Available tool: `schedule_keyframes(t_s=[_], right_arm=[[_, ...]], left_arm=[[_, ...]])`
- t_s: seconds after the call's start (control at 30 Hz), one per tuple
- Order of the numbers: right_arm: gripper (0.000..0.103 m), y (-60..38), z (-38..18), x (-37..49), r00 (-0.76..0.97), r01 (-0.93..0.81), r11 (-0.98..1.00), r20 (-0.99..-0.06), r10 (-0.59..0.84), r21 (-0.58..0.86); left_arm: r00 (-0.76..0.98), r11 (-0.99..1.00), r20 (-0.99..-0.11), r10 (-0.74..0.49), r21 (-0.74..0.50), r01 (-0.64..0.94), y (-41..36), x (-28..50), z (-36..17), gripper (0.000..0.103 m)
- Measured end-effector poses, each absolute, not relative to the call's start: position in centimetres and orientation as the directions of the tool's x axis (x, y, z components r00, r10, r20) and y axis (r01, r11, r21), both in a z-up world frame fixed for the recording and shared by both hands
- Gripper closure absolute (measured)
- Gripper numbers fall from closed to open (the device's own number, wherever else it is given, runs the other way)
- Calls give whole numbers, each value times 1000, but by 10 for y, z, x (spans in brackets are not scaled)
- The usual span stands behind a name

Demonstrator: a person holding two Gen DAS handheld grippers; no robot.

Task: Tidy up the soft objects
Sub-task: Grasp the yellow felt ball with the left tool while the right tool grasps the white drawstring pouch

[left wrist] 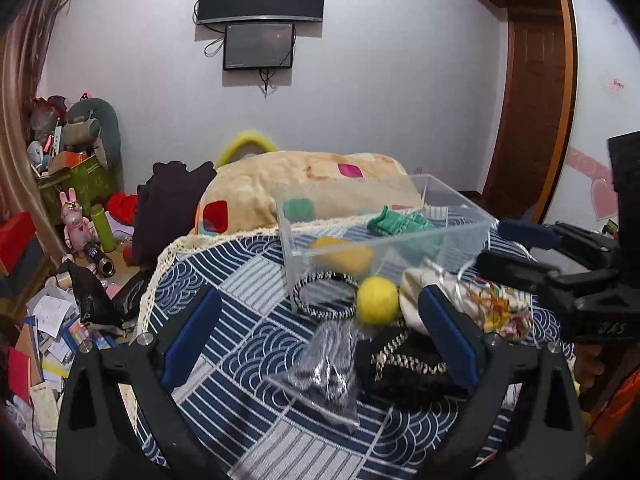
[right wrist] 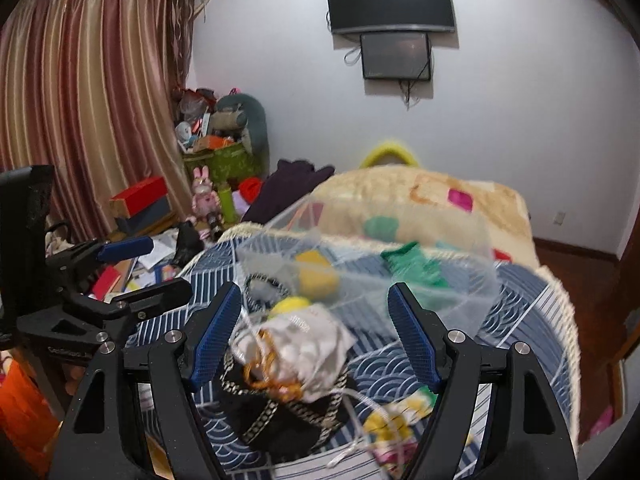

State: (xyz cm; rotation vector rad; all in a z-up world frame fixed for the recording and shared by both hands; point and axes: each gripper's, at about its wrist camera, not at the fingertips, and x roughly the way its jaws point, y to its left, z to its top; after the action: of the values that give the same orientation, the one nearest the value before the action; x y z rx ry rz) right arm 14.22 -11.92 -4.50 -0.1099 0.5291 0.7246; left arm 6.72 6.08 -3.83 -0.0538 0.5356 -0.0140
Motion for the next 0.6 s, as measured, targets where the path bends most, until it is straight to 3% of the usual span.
schedule_keyframes(t_s=[0.43, 0.5, 0.6], right_arm=[[31, -106, -87, 155, 523, -673, 726, -601, 604, 143], [50, -106, -92, 155, 492, -684, 709, -612, 620, 168], [66, -107, -99, 154, 459, -696, 693, -625, 631, 189]], left_arm=[[830, 998, -557, -45, -67, 9, 56, 66, -63, 3], [826, 998, -561, -46, -65, 11, 55, 68, -66, 3], [825, 998, -563, -43, -62, 10, 52, 70, -67, 3]])
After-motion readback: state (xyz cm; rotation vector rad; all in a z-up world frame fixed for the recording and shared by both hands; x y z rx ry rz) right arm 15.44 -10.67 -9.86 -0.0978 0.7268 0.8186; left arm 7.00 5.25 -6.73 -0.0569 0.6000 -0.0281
